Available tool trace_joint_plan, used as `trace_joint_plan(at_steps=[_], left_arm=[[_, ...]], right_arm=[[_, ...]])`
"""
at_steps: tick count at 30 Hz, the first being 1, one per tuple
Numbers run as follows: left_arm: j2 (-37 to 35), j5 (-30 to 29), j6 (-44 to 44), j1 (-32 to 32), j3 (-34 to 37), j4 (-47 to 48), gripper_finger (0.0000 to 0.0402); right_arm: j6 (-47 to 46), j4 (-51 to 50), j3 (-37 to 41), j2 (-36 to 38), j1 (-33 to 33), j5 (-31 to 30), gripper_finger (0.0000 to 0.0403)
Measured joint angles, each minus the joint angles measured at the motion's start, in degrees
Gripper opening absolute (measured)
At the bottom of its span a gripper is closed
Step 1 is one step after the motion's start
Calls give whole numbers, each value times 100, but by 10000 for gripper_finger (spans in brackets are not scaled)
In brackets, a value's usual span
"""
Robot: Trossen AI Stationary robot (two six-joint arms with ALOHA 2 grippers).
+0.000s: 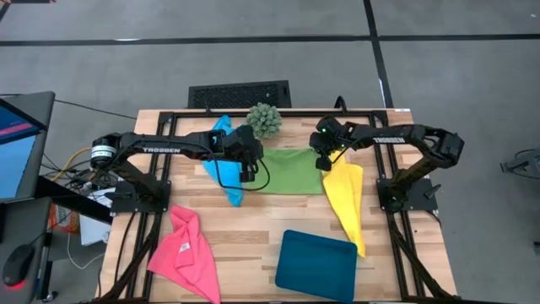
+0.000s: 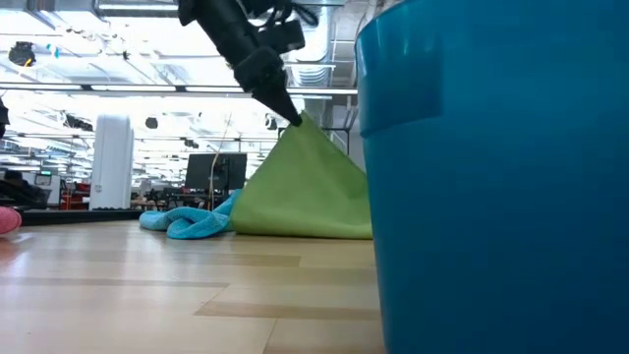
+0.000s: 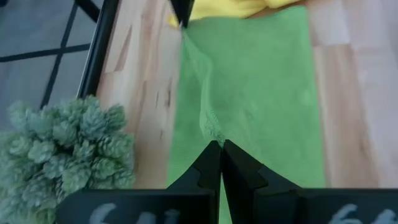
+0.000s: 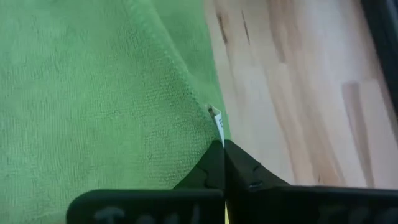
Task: Fold microfiber towels
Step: Fold the green microfiber cloth
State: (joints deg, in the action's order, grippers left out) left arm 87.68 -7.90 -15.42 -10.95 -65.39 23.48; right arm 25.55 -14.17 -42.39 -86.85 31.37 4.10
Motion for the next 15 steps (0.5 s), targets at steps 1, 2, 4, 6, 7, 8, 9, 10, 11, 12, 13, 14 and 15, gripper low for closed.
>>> trace_joint_plan(at_steps=[1,2,4,6,7,8,9,10,11,12,13,14,15], left_arm=[[0,-4,2,-47,58,-14,0],[0,-9,1,-88,126,-30,0],[4,-9,2,-170,241,-30,0],[4,-10,4,-255,355,-99,0],[4,-9,6,-292,404,-146,0],[4,-8,18,-329,460,-207,0],[4,-7,28,-362,499,-266,0],[4,-6,28,-395,545,-332,0],[4,-8,33,-422,591,-377,0],[5,-6,33,-445,627,-391,0],[6,-6,35,-472,659,-383,0],[6,-6,44,-491,676,-382,0],[5,-6,71,-507,695,-397,0]], right_arm=[[-8,1,0,-10,24,0,12],[-9,13,-2,-45,34,0,11],[-12,2,0,-129,44,-10,9],[-26,85,0,-198,66,-15,10],[-41,112,0,-239,66,-17,11],[-59,134,0,-285,66,-18,13],[-65,137,0,-320,66,-21,16],[-66,166,0,-354,66,-22,18],[-69,200,0,-387,65,-23,19],[-78,221,0,-416,64,-24,21],[-126,264,0,-437,65,-24,22],[-161,294,0,-442,66,-24,23],[-163,320,0,-442,66,-24,24]])
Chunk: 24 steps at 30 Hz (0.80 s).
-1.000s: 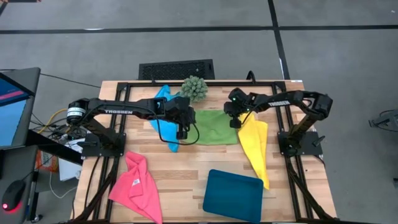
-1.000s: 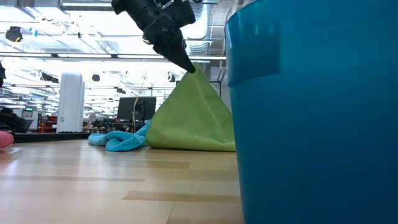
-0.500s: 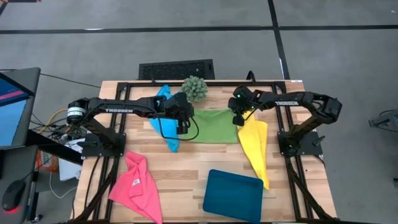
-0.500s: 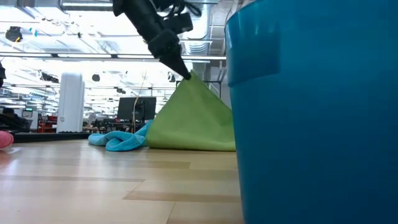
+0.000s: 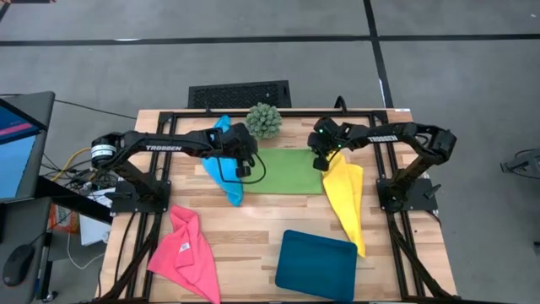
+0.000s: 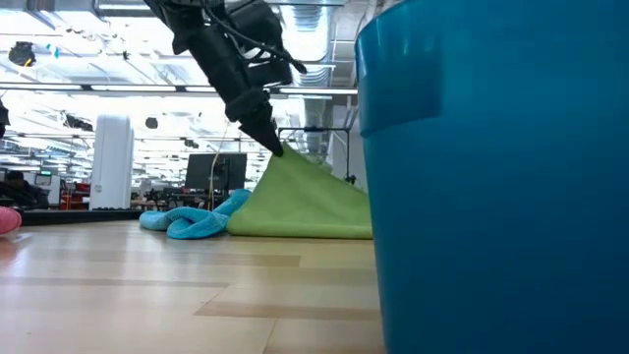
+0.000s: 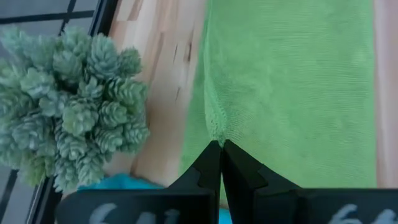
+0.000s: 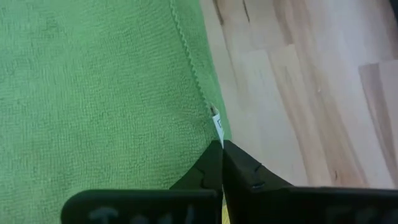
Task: Fold microfiber towels
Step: Fold the green microfiber cloth
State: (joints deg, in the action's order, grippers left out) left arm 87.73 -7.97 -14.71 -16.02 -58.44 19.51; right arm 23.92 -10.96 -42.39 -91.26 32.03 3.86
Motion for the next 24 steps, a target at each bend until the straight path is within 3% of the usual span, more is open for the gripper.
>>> trace_joint_plan(at_steps=[7,11,14,20,24], left_arm=[[2,-9,1,-21,379,-223,0],[2,-436,30,-20,576,-566,10],[2,-733,12,-47,718,-745,31],[4,-431,21,-148,805,-752,95],[4,-555,70,-150,805,-751,137]], right_arm=[[-9,93,0,0,0,-2,37],[-57,98,0,0,0,-2,43],[-158,100,0,0,0,-4,46],[-258,124,0,0,0,-5,53],[-295,207,0,12,0,-6,60]])
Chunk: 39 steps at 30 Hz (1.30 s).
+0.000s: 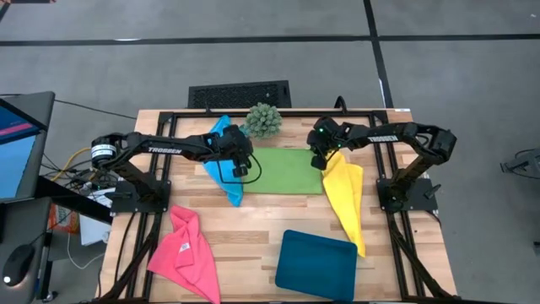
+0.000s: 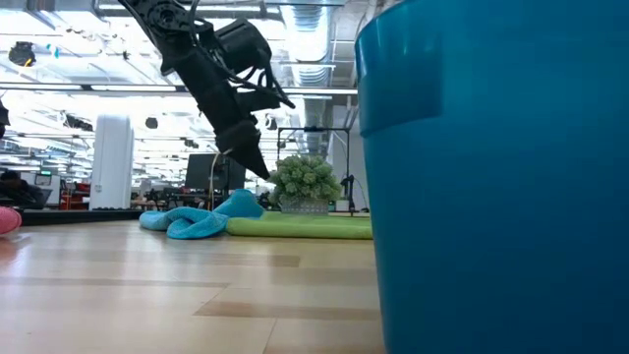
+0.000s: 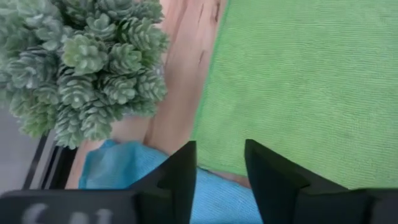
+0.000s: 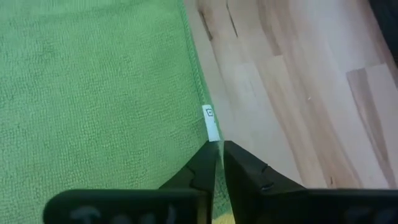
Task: Fold microfiber towels
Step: Fold the green microfiber cloth
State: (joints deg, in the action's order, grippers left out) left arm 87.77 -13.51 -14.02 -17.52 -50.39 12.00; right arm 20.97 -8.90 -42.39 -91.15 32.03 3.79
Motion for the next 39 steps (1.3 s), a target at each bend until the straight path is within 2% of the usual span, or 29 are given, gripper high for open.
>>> trace_joint_plan(at_steps=[4,7,9,13,17,21,25,29,34,39], left_arm=[[0,15,160,0,0,-11,157],[0,127,266,8,-1,-46,159],[0,559,355,9,-2,-157,159],[0,1792,518,31,-2,-420,160],[0,2264,637,149,-4,-668,160],[33,2354,659,433,172,-1324,160],[48,2231,702,678,668,-2261,160],[50,1879,918,862,1054,-2990,160],[50,1764,1000,1049,1215,-3297,160],[178,1715,987,1149,1198,-3880,160]], right_arm=[[-4,161,-41,63,0,-200,68],[-6,-73,-164,94,49,-377,78],[-68,-202,-237,172,42,-314,85],[-366,-523,-234,697,-63,361,92],[-964,-545,179,1529,-393,817,92],[-1789,703,1420,2157,-1096,706,91],[-2383,2100,2365,2275,-1855,-11,91],[-2359,2099,2472,2161,-2366,-539,91],[-2053,2023,2387,1900,-2750,-544,102],[-2061,1734,2243,1750,-2956,-573,129]])
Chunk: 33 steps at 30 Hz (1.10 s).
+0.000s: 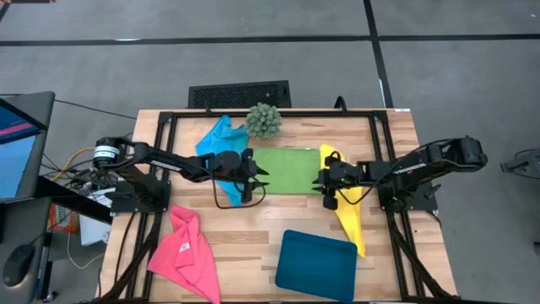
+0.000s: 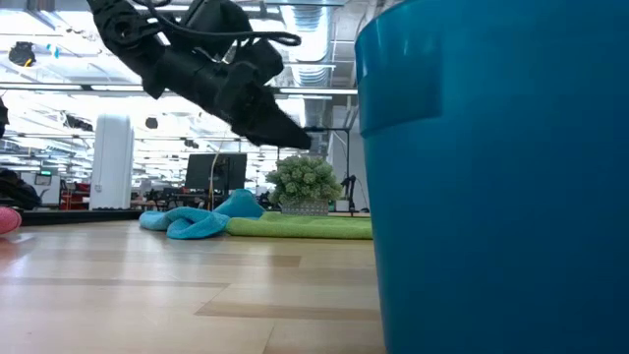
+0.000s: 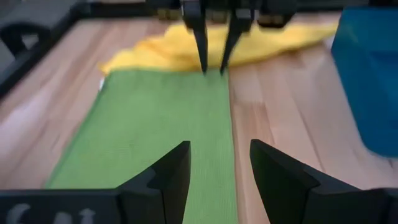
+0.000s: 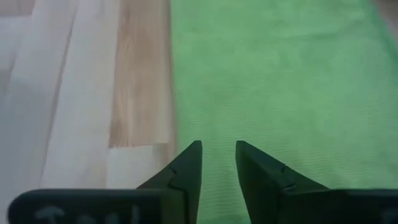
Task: Fold microfiber towels
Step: Fold the green microfiber cloth
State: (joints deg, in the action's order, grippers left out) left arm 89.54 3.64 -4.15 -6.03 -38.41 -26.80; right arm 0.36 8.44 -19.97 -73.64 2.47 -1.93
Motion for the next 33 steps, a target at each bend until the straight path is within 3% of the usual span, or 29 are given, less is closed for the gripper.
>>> trace_joint_plan(at_steps=[5,13,23,29,33], left_arm=[[546,5,4,14,-40,-517,160],[1312,2,136,12,-327,-727,160],[1365,2,64,12,-608,-723,160],[1365,4,66,20,-606,-404,160],[1365,4,75,22,-606,-352,160]], right_arm=[[-286,-181,2,-326,-19,-124,146],[-293,-14,-53,-813,-21,-133,136],[-79,-399,-151,114,-28,-120,145],[-46,-485,-141,98,-391,-129,153],[-76,-621,-138,-1,-596,-442,155]])
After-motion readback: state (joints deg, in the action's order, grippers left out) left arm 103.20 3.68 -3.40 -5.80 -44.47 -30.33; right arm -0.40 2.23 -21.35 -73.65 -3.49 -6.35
